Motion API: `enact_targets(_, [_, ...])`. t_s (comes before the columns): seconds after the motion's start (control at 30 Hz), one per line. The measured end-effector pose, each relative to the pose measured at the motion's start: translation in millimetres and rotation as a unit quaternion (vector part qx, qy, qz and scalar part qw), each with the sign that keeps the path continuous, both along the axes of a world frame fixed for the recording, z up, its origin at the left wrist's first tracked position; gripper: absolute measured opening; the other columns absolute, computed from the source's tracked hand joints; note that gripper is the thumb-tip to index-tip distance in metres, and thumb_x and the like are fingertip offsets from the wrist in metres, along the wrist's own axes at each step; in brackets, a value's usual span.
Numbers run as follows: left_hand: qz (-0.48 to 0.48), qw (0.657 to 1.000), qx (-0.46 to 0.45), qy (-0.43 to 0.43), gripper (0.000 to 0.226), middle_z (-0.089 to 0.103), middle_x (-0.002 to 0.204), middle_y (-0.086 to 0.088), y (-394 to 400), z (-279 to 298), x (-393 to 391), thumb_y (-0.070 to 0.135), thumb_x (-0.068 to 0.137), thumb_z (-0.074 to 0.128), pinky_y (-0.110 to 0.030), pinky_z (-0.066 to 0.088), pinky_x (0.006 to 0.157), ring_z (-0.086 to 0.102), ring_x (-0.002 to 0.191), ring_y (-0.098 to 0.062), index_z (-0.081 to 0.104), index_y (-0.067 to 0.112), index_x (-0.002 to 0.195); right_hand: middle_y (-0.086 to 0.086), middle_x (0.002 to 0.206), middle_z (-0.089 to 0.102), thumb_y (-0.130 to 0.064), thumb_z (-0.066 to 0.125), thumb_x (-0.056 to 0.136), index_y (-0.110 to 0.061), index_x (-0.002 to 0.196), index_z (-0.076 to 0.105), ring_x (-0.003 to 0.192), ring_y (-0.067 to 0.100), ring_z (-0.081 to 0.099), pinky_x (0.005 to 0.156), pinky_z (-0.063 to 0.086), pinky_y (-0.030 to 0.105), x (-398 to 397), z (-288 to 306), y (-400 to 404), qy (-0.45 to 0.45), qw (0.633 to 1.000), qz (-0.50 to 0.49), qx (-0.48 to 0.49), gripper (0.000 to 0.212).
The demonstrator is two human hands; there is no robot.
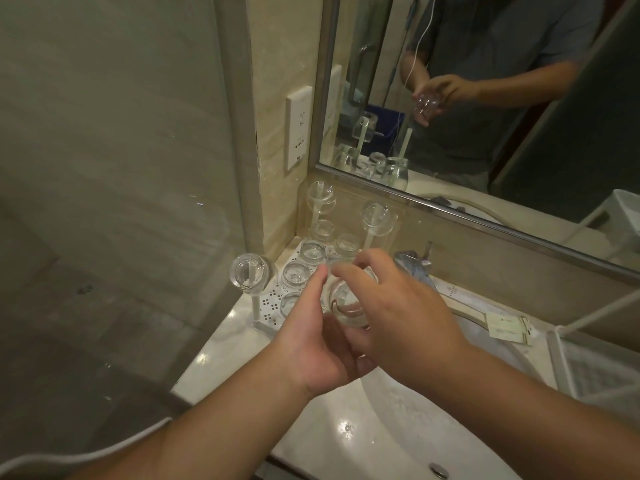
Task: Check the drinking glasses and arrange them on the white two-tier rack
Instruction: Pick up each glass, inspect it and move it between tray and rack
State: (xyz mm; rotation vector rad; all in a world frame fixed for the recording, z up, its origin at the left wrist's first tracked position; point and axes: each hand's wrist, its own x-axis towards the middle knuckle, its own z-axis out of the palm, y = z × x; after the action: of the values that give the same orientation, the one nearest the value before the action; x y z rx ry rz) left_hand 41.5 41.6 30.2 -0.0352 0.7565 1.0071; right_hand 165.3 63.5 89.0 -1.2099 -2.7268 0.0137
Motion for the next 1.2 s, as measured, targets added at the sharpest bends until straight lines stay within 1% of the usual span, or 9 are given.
enact_targets(0.2, [0.019,1.0,0.023,-0.009,0.067,0.073,0.072,-0.007,6,2,-10,0.07,0.079,0.064,-0.03,0.057,0.051,0.072,0.061,-0.024,0.079,0.006,0.07,-0.006,0.123,0.044,-0.051,0.069,0.075,-0.03,0.131,0.048,0.082,0.014,0.059,0.053,0.044,0.029,1,0,-2,0.036,0.999,0.013,-0.002,0.064])
enact_targets(0.3, [0.024,0.998,0.057,0.02,0.057,0.073,0.078,-0.009,7,8,-14,0.065,0.08,0.064,-0.03,0.057,0.052,0.072,0.064,-0.025,0.079,0.01,0.081,-0.009,0.127,0.04,-0.062,0.059,0.077,-0.034,0.131,0.046,0.074,0.011,0.057,0.057,0.049,0.03,2,2,-2,0.072,0.997,0.011,-0.022,0.062])
enact_targets(0.47, [0.036,0.988,0.108,0.1,0.051,0.073,0.109,-0.013,5,18,-20,0.053,0.084,0.068,-0.037,0.057,0.083,0.072,0.087,-0.029,0.073,0.013,0.115,-0.017,0.127,0.033,-0.066,0.049,0.078,-0.041,0.13,0.037,0.081,0.008,0.058,0.069,0.053,0.033,4,1,-2,0.152,0.987,-0.012,-0.056,0.058])
enact_targets(0.6, [0.062,0.974,0.139,0.168,0.069,0.067,0.128,-0.015,3,25,-20,0.043,0.068,0.081,-0.046,0.047,0.104,0.069,0.099,-0.031,0.062,0.018,0.13,-0.02,0.132,0.032,-0.059,0.061,0.079,-0.041,0.139,0.029,0.096,0.0,0.05,0.076,0.05,0.026,4,-4,0,0.209,0.974,-0.032,-0.078,0.07])
enact_targets(0.73, [0.089,0.953,0.206,0.205,0.073,0.069,0.123,-0.005,1,32,-19,0.029,0.064,0.084,-0.035,0.06,0.068,0.075,0.082,-0.026,0.058,0.033,0.132,-0.02,0.143,0.03,-0.053,0.068,0.079,-0.045,0.147,0.012,0.109,-0.014,0.042,0.079,0.039,0.01,4,-10,3,0.267,0.954,-0.059,-0.122,0.088])
enact_targets(0.83, [0.102,0.925,0.248,0.268,0.069,0.073,0.116,0.001,-3,33,-14,0.014,0.077,0.082,-0.026,0.056,0.063,0.074,0.087,-0.014,0.054,0.038,0.136,-0.014,0.145,0.036,-0.044,0.073,0.079,-0.047,0.147,0.011,0.121,0.006,0.051,0.092,0.052,0.03,3,-10,4,0.319,0.931,-0.071,-0.161,0.092])
enact_targets(0.9, [0.117,0.899,0.282,0.314,0.074,0.073,0.114,0.007,-6,34,-9,0.008,0.077,0.081,-0.024,0.057,0.068,0.073,0.097,-0.011,0.052,0.038,0.138,-0.013,0.144,0.04,-0.035,0.077,0.078,-0.048,0.146,0.013,0.124,0.008,0.051,0.099,0.05,0.037,3,-8,4,0.344,0.919,-0.073,-0.178,0.094])
enact_targets(1.07, [0.142,0.848,0.326,0.394,0.082,0.065,0.126,0.016,-10,36,-2,0.02,0.063,0.082,-0.032,0.057,0.09,0.062,0.12,-0.01,0.052,0.053,0.132,-0.025,0.131,0.043,-0.027,0.081,0.07,-0.053,0.143,0.019,0.111,-0.001,0.057,0.089,0.055,0.031,3,-8,4,0.375,0.904,-0.065,-0.192,0.099])
enact_targets(1.2, [0.137,0.831,0.343,0.415,0.081,0.061,0.131,0.019,-8,35,3,0.022,0.066,0.08,-0.026,0.056,0.089,0.056,0.126,-0.005,0.05,0.058,0.131,-0.025,0.131,0.045,-0.032,0.085,0.068,-0.053,0.143,0.021,0.117,0.004,0.055,0.092,0.054,0.036,4,-9,4,0.403,0.893,-0.076,-0.186,0.1])
